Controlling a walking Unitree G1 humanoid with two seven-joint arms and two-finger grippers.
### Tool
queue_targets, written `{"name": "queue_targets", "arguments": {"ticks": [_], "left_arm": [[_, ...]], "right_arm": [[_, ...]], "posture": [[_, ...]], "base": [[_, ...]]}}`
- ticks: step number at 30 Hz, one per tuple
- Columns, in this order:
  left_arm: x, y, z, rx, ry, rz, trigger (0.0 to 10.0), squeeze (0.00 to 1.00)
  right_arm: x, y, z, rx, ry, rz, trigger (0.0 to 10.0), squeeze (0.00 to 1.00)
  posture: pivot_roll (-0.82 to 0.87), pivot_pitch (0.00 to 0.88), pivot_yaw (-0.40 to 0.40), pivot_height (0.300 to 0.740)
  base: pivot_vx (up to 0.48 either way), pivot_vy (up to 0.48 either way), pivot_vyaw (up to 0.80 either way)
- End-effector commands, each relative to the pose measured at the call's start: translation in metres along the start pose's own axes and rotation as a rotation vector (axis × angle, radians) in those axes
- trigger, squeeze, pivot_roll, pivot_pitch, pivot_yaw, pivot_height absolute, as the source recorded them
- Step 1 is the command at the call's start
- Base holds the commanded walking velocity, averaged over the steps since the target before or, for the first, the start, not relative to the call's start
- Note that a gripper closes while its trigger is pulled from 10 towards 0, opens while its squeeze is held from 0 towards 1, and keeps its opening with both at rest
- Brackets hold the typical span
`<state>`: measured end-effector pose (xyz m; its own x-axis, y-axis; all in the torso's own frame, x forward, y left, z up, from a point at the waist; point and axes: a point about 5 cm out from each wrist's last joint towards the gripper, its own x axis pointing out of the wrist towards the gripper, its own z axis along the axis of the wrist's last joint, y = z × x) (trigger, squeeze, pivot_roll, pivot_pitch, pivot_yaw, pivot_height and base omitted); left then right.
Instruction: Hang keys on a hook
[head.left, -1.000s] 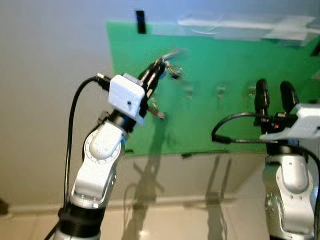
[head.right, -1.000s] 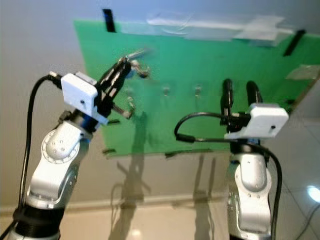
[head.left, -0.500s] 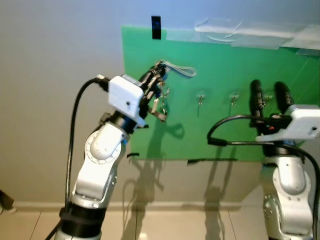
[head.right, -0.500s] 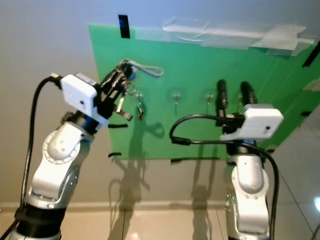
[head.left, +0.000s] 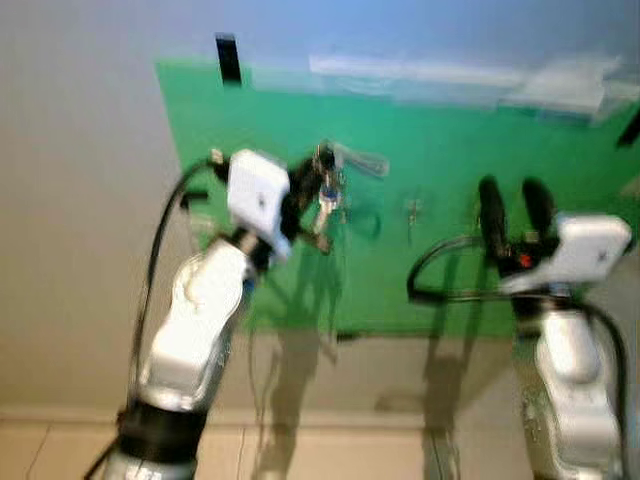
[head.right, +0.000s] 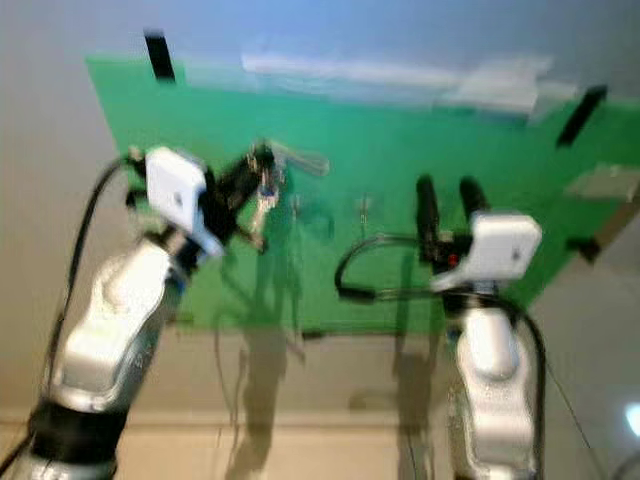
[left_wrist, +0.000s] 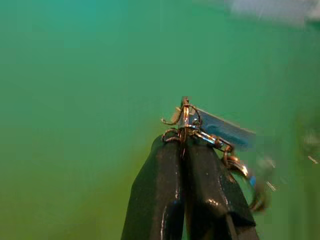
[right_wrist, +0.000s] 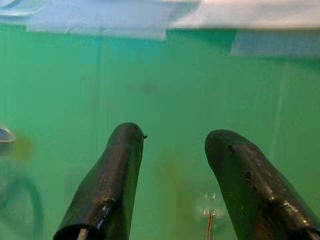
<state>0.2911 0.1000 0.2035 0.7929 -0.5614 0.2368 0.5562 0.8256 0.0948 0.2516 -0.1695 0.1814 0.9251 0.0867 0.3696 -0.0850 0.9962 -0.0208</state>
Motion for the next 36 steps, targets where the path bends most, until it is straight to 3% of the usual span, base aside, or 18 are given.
{"name": "queue_targets", "arguments": {"ticks": [1,6,8,13,18,20,25,28,36], "left_arm": [[0.001,-0.005,0.002,-0.053,0.009,-0.070,10.0,0.00],[-0.004,-0.012,0.002,-0.209,0.068,-0.280,10.0,0.00],[-0.009,-0.015,0.003,-0.212,0.107,-0.371,10.0,0.00],[-0.014,-0.016,0.007,-0.199,0.138,-0.467,10.0,0.00],[-0.022,-0.014,0.009,-0.262,0.210,-0.591,10.0,0.00],[-0.021,-0.010,0.007,-0.272,0.223,-0.592,10.0,0.00],[-0.020,0.002,0.004,-0.352,0.242,-0.546,10.0,0.00],[-0.021,0.006,0.000,-0.381,0.243,-0.507,10.0,0.00],[-0.018,0.015,-0.014,-0.488,0.259,-0.444,10.0,0.00]], "right_arm": [[-0.001,-0.002,-0.001,0.011,0.013,0.000,10.0,0.00],[-0.003,0.001,-0.004,0.020,0.028,0.021,10.0,0.00],[-0.005,0.001,-0.005,0.020,0.032,0.020,10.0,0.00],[-0.007,0.000,-0.006,0.018,0.040,0.014,10.0,0.00],[-0.011,0.001,-0.008,0.020,0.049,0.015,10.0,0.00],[-0.013,0.002,-0.008,0.027,0.049,0.031,10.0,0.00],[-0.049,-0.016,-0.021,-0.041,0.178,0.120,10.0,0.00],[-0.061,-0.024,-0.029,-0.049,0.238,0.129,10.0,0.00],[-0.067,-0.015,-0.028,-0.033,0.232,0.215,10.0,0.00]], "posture": [[-0.03,0.000,-0.011,0.740],[-0.04,0.000,-0.002,0.740],[-0.04,0.000,0.004,0.740],[-0.04,0.000,0.010,0.740],[-0.04,0.000,0.014,0.740],[-0.04,0.000,0.014,0.740],[-0.07,0.000,0.010,0.740],[-0.08,0.000,0.005,0.740],[-0.08,0.000,0.004,0.740]], "base": [[0.000,0.000,0.00],[0.000,0.000,0.00],[0.000,0.000,0.00],[0.000,0.000,0.00],[0.000,0.000,0.00],[0.000,0.000,0.00],[0.000,0.000,0.00],[0.000,0.000,0.00],[0.000,0.000,0.00]]}}
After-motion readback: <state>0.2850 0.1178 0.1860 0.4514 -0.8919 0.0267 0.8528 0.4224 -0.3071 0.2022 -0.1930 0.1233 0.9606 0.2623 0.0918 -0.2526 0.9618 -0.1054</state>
